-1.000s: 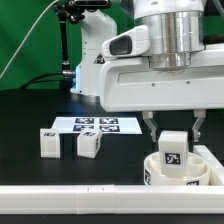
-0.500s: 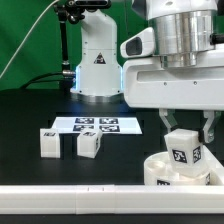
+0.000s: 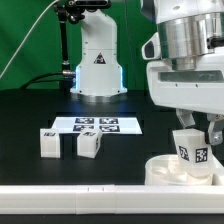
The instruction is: Assemble stool
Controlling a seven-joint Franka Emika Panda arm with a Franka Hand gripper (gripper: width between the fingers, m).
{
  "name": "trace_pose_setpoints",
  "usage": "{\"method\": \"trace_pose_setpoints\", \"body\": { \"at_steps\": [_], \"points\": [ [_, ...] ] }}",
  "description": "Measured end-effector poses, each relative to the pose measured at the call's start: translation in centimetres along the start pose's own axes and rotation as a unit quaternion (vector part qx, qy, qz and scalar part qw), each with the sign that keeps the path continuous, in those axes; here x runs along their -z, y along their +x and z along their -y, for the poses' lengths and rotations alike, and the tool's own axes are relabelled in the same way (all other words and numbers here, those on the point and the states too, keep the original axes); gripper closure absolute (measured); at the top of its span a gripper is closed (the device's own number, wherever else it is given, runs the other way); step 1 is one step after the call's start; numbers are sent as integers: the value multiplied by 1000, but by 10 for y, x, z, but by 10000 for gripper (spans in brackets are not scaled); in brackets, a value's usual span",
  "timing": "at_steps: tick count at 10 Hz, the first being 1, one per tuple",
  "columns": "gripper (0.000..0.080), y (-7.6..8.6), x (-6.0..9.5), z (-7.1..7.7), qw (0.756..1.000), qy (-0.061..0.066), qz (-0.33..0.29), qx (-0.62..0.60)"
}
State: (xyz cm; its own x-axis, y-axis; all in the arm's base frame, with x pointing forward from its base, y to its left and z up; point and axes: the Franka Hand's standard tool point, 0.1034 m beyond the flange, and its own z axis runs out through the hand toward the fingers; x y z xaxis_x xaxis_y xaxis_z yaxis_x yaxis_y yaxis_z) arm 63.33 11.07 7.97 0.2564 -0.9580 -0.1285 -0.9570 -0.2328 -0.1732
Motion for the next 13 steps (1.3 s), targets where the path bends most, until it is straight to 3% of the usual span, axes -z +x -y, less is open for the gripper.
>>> {"method": "trace_pose_setpoints", "body": {
  "at_steps": [5,12,13],
  "points": [
    [462,-2,-1,1,980,6,26,-198],
    [462,-4,-3,0,944,3,42,-326],
    [386,-4,-2,0,948,3,42,-314]
  ]
}}
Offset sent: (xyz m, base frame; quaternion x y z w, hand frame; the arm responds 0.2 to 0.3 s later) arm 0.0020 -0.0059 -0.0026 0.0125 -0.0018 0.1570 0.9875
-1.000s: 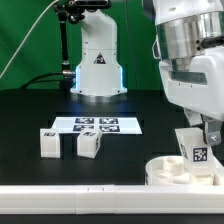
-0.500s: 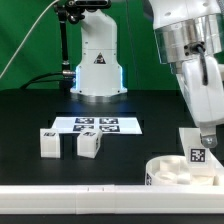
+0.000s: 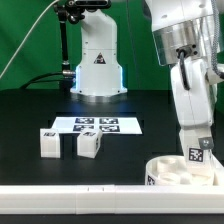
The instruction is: Assemble stool
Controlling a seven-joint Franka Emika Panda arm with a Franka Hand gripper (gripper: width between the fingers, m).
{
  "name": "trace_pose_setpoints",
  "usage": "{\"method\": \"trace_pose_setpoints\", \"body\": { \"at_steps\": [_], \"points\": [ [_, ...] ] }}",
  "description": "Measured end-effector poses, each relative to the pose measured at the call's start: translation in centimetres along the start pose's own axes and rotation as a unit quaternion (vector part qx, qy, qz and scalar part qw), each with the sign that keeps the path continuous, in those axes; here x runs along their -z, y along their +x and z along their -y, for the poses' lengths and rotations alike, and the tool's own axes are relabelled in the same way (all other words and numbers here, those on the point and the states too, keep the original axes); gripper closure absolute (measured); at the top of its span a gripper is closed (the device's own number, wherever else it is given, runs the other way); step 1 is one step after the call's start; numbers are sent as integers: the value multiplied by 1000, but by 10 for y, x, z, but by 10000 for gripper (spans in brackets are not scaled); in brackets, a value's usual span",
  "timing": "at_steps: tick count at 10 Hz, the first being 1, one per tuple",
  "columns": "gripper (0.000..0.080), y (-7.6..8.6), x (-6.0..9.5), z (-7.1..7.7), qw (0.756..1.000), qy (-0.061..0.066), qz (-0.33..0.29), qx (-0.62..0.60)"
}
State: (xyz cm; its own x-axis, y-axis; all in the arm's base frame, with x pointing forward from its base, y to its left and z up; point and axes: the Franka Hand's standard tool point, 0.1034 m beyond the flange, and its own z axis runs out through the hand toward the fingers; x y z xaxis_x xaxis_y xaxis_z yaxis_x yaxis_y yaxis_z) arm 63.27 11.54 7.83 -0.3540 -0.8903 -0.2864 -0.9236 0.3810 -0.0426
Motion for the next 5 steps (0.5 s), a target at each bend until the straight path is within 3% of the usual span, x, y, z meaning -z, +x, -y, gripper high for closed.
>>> {"method": "trace_pose_setpoints", "body": {
  "at_steps": [1,2,3,4,5],
  "points": [
    [218,-1,6,3,1000,3,2,24],
    [218,-4,12,5,999,6,5,47],
    [164,-11,21,7,998,14,9,54],
    [154,-16,30,11,997,28,16,68],
    [154,-14,28,10,994,27,13,108]
  ]
}}
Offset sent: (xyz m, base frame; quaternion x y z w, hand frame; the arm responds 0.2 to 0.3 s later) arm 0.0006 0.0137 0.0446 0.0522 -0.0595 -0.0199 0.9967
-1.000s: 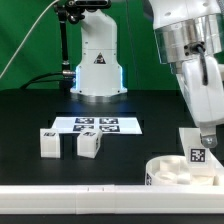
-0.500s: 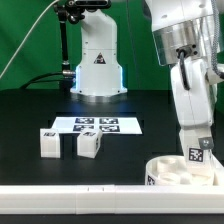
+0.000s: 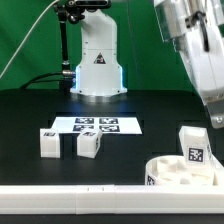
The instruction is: Assemble stool
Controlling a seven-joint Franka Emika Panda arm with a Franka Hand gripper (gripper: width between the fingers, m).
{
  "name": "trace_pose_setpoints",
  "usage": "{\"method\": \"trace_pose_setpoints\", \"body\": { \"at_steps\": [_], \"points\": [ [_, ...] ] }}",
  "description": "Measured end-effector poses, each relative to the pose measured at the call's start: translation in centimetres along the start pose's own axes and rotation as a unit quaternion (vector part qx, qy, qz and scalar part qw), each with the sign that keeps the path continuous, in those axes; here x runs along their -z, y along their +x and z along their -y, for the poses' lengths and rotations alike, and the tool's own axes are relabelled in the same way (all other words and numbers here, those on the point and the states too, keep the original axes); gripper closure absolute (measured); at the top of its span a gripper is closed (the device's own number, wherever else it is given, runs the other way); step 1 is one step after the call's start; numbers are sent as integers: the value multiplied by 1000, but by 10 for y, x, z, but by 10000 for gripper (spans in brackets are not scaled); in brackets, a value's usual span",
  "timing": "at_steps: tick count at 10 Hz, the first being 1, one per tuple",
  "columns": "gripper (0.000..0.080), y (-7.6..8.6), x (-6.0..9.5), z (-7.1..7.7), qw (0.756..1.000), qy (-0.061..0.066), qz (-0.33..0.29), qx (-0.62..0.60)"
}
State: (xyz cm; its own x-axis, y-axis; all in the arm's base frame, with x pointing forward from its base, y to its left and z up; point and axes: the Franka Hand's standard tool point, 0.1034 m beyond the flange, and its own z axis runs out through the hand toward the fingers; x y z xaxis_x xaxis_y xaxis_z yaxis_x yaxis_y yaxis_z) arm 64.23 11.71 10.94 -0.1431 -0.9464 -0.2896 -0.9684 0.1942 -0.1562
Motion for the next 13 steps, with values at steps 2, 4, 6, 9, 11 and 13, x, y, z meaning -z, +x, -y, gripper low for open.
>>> {"method": "trace_pose_setpoints", "body": {
  "at_steps": [2,4,6,9,11,13],
  "points": [
    [151,1,-2,-1,998,-1,-1,60],
    [151,-2,-3,-6,981,-32,-8,193],
    [151,-1,-1,-5,950,-39,-13,308],
    [151,-2,-1,-6,899,-49,-18,436],
    [151,-2,-1,-6,868,-51,-15,493],
    [151,-3,-2,-8,816,-59,-19,575]
  ]
}}
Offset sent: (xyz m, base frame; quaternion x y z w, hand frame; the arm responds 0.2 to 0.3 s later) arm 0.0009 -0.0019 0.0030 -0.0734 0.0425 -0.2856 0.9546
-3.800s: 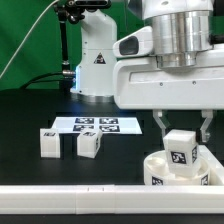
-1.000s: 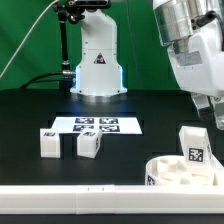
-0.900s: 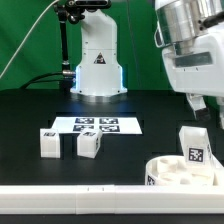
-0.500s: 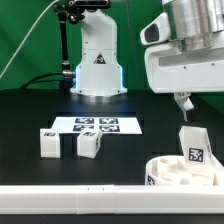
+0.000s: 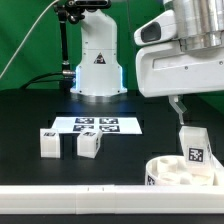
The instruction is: Assemble stool
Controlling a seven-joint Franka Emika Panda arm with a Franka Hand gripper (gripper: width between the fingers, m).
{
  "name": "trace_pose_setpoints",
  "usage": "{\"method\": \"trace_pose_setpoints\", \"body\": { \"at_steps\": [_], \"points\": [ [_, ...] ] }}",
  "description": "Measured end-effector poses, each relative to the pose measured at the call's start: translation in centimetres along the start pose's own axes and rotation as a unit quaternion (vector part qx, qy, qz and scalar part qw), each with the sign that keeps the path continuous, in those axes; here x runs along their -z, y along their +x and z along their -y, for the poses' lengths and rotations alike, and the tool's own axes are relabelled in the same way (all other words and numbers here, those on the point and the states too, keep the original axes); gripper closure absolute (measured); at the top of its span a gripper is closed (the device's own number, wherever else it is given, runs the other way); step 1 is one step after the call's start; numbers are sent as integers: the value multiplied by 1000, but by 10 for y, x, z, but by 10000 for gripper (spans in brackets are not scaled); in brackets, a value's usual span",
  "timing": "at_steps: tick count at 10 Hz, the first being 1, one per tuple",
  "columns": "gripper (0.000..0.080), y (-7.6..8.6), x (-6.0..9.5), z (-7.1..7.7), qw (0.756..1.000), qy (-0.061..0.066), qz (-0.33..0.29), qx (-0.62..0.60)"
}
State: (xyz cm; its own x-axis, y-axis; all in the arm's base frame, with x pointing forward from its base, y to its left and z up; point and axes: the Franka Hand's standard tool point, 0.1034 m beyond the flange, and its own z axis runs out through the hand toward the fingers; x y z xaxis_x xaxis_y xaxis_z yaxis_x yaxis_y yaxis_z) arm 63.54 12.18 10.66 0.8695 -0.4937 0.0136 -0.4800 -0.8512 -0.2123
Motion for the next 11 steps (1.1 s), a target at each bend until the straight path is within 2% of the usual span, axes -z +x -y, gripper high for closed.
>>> {"method": "trace_pose_setpoints", "body": {
  "at_steps": [3,7,8,11],
  "points": [
    [151,-1,1,3,984,-25,-8,173],
    [151,1,1,1,955,-28,-5,296],
    [151,2,1,0,942,-28,-4,336],
    [151,1,-4,-4,876,-41,2,480]
  ]
}}
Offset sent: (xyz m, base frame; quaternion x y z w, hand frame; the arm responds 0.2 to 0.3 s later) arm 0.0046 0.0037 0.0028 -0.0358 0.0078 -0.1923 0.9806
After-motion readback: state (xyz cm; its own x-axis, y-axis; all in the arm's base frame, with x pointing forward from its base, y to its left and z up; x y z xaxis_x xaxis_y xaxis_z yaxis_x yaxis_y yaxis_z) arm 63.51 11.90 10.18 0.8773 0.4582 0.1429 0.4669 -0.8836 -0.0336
